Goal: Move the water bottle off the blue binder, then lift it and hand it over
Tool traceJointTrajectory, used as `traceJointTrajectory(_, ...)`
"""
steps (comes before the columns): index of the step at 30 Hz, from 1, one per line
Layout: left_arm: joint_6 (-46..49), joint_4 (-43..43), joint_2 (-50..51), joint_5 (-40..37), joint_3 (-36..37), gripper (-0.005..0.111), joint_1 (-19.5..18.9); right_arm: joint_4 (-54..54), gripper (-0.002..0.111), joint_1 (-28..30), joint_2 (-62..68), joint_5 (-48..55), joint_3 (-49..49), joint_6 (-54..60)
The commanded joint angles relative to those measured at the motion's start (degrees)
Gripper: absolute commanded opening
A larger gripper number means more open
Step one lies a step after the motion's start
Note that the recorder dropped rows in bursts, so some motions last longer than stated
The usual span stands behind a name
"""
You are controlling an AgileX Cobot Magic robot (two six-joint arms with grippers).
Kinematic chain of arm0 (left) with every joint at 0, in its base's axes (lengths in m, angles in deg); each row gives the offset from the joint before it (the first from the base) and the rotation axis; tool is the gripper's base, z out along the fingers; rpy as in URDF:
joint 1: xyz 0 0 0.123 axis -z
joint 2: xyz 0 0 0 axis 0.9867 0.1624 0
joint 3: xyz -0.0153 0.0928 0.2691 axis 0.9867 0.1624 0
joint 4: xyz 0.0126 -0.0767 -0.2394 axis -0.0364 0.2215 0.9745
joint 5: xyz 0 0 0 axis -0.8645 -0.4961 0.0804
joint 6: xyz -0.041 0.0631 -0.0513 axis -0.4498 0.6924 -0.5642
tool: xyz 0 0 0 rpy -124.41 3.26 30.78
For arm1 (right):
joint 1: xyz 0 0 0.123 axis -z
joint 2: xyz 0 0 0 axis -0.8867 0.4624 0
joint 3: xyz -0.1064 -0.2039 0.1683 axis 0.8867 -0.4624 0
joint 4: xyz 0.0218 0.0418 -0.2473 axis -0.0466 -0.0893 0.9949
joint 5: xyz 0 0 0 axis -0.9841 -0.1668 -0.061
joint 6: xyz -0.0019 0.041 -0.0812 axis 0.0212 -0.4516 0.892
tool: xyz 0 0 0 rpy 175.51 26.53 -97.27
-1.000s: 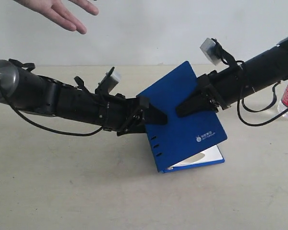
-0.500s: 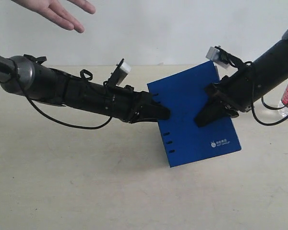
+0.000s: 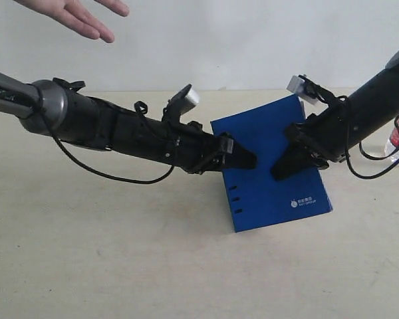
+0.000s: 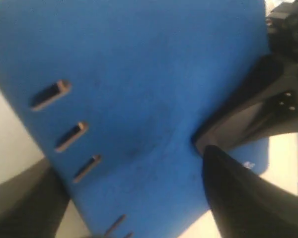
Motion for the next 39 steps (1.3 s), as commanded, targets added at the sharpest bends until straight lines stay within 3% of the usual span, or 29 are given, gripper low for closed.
traceJointTrajectory(1,6.8,2.9,-2.9,-16.1,-2.0,0.06,5.8,8.5,0.0,-3.9,3.6,-6.0,-1.7,0.9)
traceJointTrajectory(5,7.2,2.9,-2.8,-22.7,-3.8,0.029,6.2,8.7,0.0,-6.0,3.6,-8.9,-1.7,0.9)
traceJointTrajectory(6,7.1,2.9,-2.8,-24.5,-4.5,0.007,6.2,8.7,0.0,-6.7,3.6,-9.9,-1.7,0.9)
traceJointTrajectory(10,5.9,2.9,-2.9,-24.7,-4.6,0.007,5.7,9.4,0.0,-6.8,3.6,-10.2,-1.7,0.7)
traceJointTrajectory(14,5.1,2.9,-2.9,-17.1,-4.1,0.007,1.7,16.5,0.004,-6.8,1.7,-6.8,-1.6,0.3)
traceJointTrajectory(16,5.0,2.9,-2.9,-16.7,-3.1,0.007,-1.7,16.5,0.02,-6.7,0.3,-8.5,-1.6,-0.5)
traceJointTrajectory(19,4.0,1.2,-2.9,-17.4,0.5,0.007,-6.3,16.7,0.056,-6.7,-0.5,-9.6,-1.6,-1.4)
traceJointTrajectory(21,4.4,1.6,-2.9,-18.9,3.1,0.007,-6.8,16.8,0.067,-6.7,-0.5,-9.1,-1.6,-3.1)
traceJointTrajectory(26,7.3,2.9,-2.9,-19.3,5.3,0.007,-6.6,20.0,0.067,-6.7,-1.5,-9.0,-1.6,-4.0)
traceJointTrajectory(31,8.4,2.9,-2.9,-18.8,5.3,0.007,-6.7,34.4,0.067,-4.3,-6.0,-13.7,-1.6,-16.1)
traceJointTrajectory(39,8.7,2.9,-2.9,-19.0,5.3,0.007,-6.7,28.0,0.067,-1.1,-11.6,-14.3,-1.6,-13.5)
